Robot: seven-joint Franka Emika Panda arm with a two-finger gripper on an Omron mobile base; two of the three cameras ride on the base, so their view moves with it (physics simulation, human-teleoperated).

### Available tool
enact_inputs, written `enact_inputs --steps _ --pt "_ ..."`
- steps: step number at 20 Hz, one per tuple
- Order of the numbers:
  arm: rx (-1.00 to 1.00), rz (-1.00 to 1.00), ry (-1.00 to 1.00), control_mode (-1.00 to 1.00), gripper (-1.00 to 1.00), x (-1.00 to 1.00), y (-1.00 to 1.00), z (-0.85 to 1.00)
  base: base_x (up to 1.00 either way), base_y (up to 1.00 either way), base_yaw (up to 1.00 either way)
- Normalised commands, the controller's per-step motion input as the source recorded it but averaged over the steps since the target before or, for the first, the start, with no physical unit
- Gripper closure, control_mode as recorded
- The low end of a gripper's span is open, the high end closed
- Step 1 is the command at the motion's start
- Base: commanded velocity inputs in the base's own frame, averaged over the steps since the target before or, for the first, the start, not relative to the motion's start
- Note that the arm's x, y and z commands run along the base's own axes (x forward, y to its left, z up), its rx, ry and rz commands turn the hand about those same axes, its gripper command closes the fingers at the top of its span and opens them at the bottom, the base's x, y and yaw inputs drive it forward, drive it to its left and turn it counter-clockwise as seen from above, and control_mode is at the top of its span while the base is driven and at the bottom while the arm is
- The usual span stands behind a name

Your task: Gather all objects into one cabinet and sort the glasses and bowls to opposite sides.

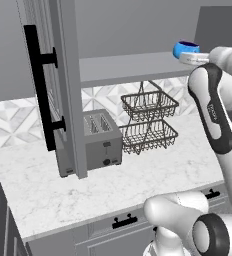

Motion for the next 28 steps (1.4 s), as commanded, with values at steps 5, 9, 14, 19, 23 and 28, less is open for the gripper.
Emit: enact_inputs --steps 5,9,14,19,23,28 --pt "0.00 -0.07 0.00 -1.00 1.00 -1.00 0.00 0.03 0.00 0.00 0.00" --pt "-0.01 -0.07 0.12 -1.00 1.00 -0.93 0.12 0.11 0.00 0.00 0.00" --pt "-0.04 -0.07 0.08 -1.00 1.00 -0.85 0.26 0.02 0.00 0.00 0.00" --pt "-0.01 -0.03 0.00 -1.00 1.00 -0.78 0.08 0.00 0.00 0.00 0.00" --pt "-0.01 0.00 0.00 -1.00 1.00 -0.31 0.09 0.00 0.00 0.00 0.00" --pt "-0.02 0.00 0.00 -1.00 1.00 -0.14 0.10 0.00 0.00 0.00 0.00"
